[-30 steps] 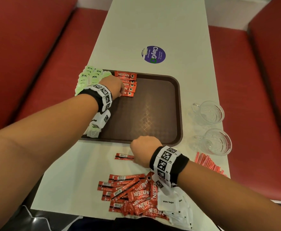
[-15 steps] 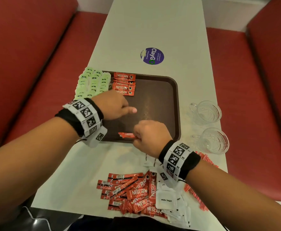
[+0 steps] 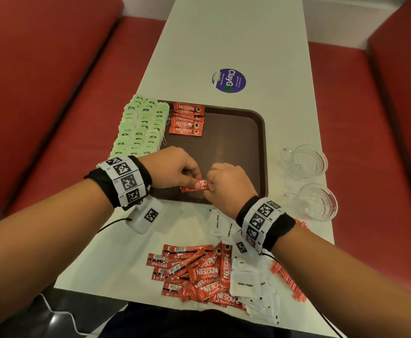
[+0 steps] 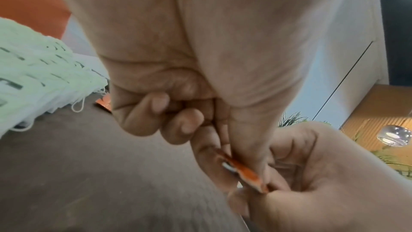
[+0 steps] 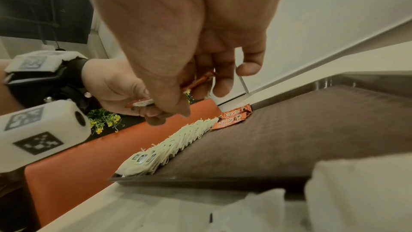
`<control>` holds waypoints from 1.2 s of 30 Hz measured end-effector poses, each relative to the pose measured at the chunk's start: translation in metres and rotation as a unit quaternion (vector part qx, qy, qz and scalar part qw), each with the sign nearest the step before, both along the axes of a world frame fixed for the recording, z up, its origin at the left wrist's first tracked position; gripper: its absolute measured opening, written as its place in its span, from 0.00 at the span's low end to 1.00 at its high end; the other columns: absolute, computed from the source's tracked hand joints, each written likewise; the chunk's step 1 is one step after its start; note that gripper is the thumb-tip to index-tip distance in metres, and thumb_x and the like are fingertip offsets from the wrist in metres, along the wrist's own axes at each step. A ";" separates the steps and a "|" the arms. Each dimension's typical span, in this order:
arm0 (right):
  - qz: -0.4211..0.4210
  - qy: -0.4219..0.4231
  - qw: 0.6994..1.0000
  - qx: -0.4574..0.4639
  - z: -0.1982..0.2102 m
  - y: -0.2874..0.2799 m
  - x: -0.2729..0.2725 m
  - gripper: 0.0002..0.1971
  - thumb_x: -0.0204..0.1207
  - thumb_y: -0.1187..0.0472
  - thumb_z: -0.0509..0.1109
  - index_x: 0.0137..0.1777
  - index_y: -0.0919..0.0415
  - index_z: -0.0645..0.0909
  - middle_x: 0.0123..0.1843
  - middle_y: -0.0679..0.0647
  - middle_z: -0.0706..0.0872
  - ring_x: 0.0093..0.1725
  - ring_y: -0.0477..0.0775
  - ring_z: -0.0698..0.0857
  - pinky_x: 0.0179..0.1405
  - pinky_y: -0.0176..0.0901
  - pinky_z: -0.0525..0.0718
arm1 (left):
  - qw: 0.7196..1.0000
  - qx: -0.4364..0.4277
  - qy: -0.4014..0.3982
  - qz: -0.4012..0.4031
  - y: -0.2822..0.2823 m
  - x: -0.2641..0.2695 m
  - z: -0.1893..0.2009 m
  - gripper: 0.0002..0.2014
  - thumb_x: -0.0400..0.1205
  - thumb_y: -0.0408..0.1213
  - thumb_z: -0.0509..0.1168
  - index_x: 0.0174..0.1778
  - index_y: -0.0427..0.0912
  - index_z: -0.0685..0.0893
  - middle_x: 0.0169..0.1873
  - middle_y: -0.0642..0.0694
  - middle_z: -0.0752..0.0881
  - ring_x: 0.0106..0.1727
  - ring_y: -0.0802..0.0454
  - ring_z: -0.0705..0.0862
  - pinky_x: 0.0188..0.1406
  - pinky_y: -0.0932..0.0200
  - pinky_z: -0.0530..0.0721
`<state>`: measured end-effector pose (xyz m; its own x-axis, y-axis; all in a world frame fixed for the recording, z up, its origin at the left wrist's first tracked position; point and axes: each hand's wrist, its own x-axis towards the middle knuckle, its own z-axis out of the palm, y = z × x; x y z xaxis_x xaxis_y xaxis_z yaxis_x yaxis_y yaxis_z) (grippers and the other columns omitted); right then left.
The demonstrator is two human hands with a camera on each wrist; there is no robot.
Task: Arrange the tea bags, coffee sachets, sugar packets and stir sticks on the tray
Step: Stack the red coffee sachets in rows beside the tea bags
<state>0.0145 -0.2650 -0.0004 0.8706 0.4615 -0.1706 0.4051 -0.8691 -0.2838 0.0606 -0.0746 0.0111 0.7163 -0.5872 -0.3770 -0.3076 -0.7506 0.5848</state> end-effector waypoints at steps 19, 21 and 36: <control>0.205 0.181 0.960 -0.054 -0.028 0.015 -0.065 0.25 0.73 0.41 0.76 0.63 0.56 0.81 0.56 0.52 0.83 0.55 0.57 0.82 0.51 0.52 0.85 | 0.970 0.181 -0.124 0.102 0.003 0.051 -0.047 0.09 0.77 0.47 0.76 0.50 0.51 0.89 0.46 0.52 0.88 0.50 0.51 0.84 0.50 0.52 0.84; 0.211 0.173 0.960 -0.059 -0.031 0.017 -0.067 0.23 0.74 0.42 0.76 0.62 0.57 0.81 0.55 0.53 0.82 0.55 0.58 0.82 0.49 0.52 0.85 | 0.968 0.202 -0.114 0.091 -0.002 0.054 -0.048 0.08 0.77 0.43 0.76 0.50 0.50 0.89 0.47 0.50 0.87 0.51 0.50 0.84 0.52 0.52 0.84; 0.211 0.158 0.961 -0.080 -0.043 0.016 -0.055 0.14 0.84 0.53 0.66 0.63 0.59 0.84 0.55 0.56 0.82 0.55 0.60 0.83 0.48 0.50 0.81 | 0.946 0.258 -0.141 0.139 -0.004 0.113 -0.040 0.06 0.79 0.41 0.75 0.51 0.48 0.88 0.54 0.45 0.88 0.56 0.43 0.85 0.53 0.51 0.83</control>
<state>-0.0407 -0.2487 -0.0431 0.5043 0.7084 -0.4939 0.6473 -0.6886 -0.3269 0.1741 -0.0784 -0.0292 0.9306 -0.1510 -0.3334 -0.1451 -0.9885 0.0428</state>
